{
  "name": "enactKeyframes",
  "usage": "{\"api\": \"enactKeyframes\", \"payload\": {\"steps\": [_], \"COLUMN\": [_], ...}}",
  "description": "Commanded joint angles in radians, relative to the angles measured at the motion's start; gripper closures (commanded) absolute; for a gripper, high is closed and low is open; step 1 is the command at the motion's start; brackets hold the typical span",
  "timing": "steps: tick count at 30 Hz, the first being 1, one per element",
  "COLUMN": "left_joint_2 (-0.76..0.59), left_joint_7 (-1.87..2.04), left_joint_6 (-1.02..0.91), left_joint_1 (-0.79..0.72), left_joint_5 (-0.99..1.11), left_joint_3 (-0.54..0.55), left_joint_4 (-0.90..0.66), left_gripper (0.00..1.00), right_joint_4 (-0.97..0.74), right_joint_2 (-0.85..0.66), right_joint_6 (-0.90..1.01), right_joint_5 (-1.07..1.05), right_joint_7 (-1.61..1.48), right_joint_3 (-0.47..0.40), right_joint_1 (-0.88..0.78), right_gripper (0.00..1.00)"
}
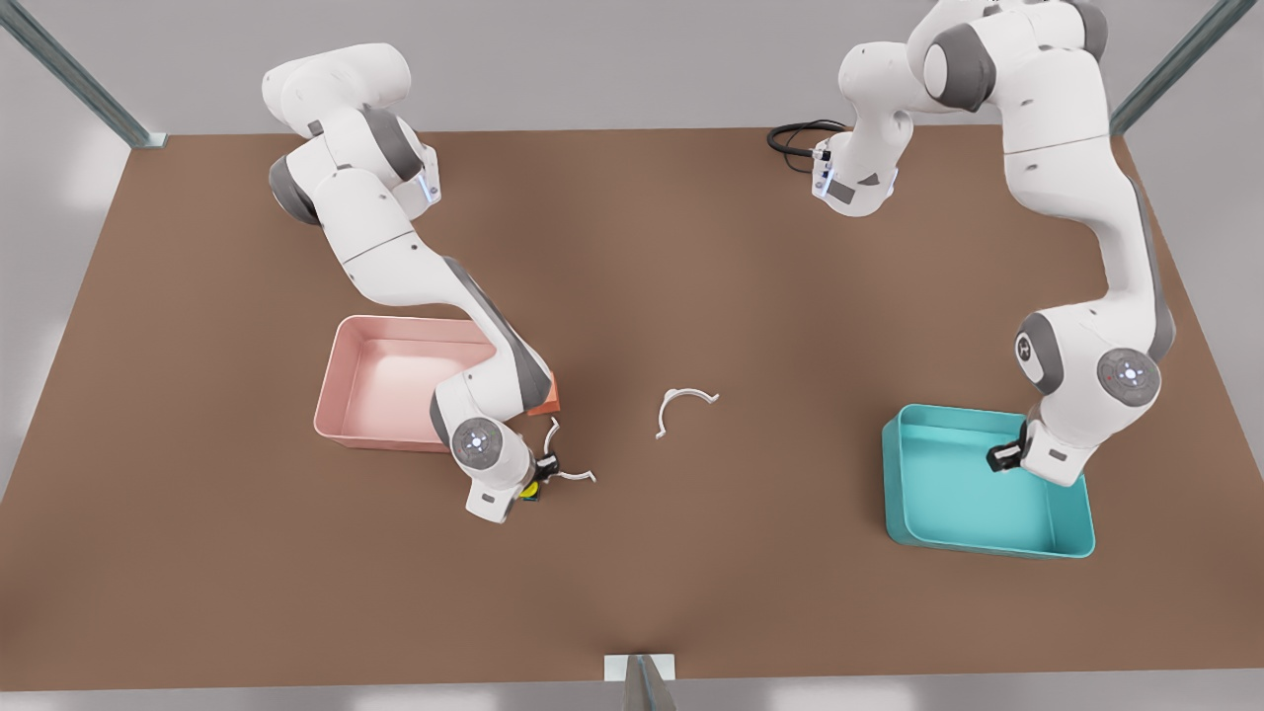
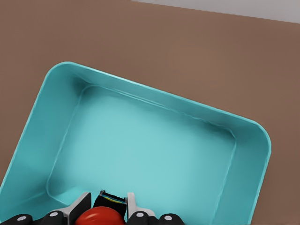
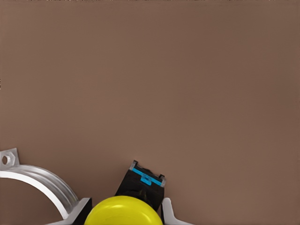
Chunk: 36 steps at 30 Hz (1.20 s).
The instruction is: Place the red button in the blue storage box with the left arm, and place the yellow button in the pink storage box with the right arm
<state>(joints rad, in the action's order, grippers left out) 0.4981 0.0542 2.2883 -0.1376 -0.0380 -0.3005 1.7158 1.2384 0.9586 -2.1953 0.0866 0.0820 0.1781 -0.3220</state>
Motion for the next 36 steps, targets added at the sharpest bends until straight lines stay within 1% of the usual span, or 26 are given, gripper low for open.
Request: {"api": "enactKeyframes", "payload": {"steps": [1,3,6,10,11,13,14,15,17,18,21,22,24,26,28,29,30,31,32,33,34,35,36], "left_joint_2": [0.023,0.048,0.095,0.177,0.181,0.203,0.209,0.211,0.209,0.207,0.197,0.186,0.135,0.071,-0.019,-0.068,-0.104,-0.144,-0.19,-0.19,-0.19,-0.191,-0.19], "left_joint_7": [-0.39,-0.389,-0.383,-0.384,-0.384,-0.384,-0.384,-0.384,-0.386,-0.383,-0.379,-0.379,-0.379,-0.376,-0.294,-0.292,-0.263,-0.237,-0.237,-0.229,-0.149,-0.134,-0.134], "left_joint_6": [-0.013,-0.01,-0.001,0.094,0.094,0.114,0.123,0.123,0.123,0.123,0.12,0.117,0.068,-0.042,-0.153,-0.22,-0.262,-0.291,-0.375,-0.515,-0.567,-0.578,-0.628], "left_joint_1": [0.003,0.003,0.001,0.001,0.001,0.001,0.001,0.001,-0.002,-0.005,-0.01,-0.014,-0.02,-0.022,-0.053,-0.066,-0.091,-0.105,-0.111,-0.112,-0.125,-0.123,-0.123], "left_joint_5": [-0.037,-0.054,-0.1,-0.16,-0.171,-0.171,-0.172,-0.172,-0.171,-0.171,-0.171,-0.171,-0.161,-0.131,-0.039,-0.036,-0.036,-0.037,-0.039,-0.039,-0.034,-0.033,-0.033], "left_joint_3": [0.0,0.0,0.001,0.003,0.003,0.003,0.003,0.003,0.004,0.004,0.004,0.003,0.001,-0.003,-0.002,-0.002,0.001,0.004,0.003,0.003,0.003,0.003,-0.002], "left_joint_4": [-0.008,-0.008,-0.01,-0.01,-0.008,-0.01,-0.01,-0.01,-0.01,-0.01,-0.01,-0.008,-0.002,-0.002,-0.002,-0.005,-0.007,-0.01,-0.05,-0.154,-0.215,-0.237,-0.289], "left_gripper": [0.54,0.54,0.54,0.54,0.54,0.54,0.52,0.52,0.0,0.0,0.0,0.0,0.0,0.0,0.0,0.0,0.0,0.0,0.0,0.0,0.0,0.0,0.0], "right_joint_4": [0.0,0.0,0.0,-0.002,0.0,0.006,0.009,0.009,0.009,0.01,0.01,0.01,0.007,0.01,0.018,0.084,0.168,0.256,0.343,0.469,0.582,0.671,0.729], "right_joint_2": [-0.001,-0.001,-0.003,-0.015,-0.017,-0.017,-0.017,-0.017,-0.017,-0.017,-0.021,-0.021,-0.041,-0.116,-0.204,-0.276,-0.357,-0.426,-0.486,-0.572,-0.658,-0.716,-0.742], "right_joint_6": [-0.021,-0.021,-0.02,-0.009,-0.009,-0.009,-0.009,-0.009,-0.009,-0.009,-0.007,-0.007,0.02,0.083,0.173,0.175,0.175,0.17,0.172,0.167,0.169,0.169,0.169], "right_joint_5": [0.001,0.001,0.001,0.015,0.015,0.015,0.015,0.015,0.015,0.015,0.041,0.041,0.041,0.039,0.038,0.038,0.036,0.036,0.038,0.038,0.038,0.036,0.036], "right_joint_7": [0.015,0.013,0.012,0.007,0.005,0.009,0.007,0.007,0.007,0.005,0.005,0.005,0.001,0.01,0.012,0.015,0.012,0.004,-0.001,-0.001,-0.001,0.001,0.001], "right_joint_3": [0.0,0.0,0.0,0.0,0.001,0.001,0.001,0.001,0.001,0.001,0.003,0.004,0.004,0.014,0.024,0.024,0.053,0.106,0.208,0.323,0.392,0.474,0.533], "right_joint_1": [0.001,0.001,0.001,0.004,0.009,0.008,0.008,0.008,0.008,0.008,0.008,0.012,0.018,0.041,0.06,0.076,0.124,0.193,0.31,0.448,0.553,0.655,0.73], "right_gripper": [0.37,0.39,0.39,0.4,0.42,0.42,0.43,0.44,0.46,0.49,0.51,0.55,0.55,0.55,0.55,0.55,0.55,0.55,0.55,0.55,0.55,0.55,0.55]}}
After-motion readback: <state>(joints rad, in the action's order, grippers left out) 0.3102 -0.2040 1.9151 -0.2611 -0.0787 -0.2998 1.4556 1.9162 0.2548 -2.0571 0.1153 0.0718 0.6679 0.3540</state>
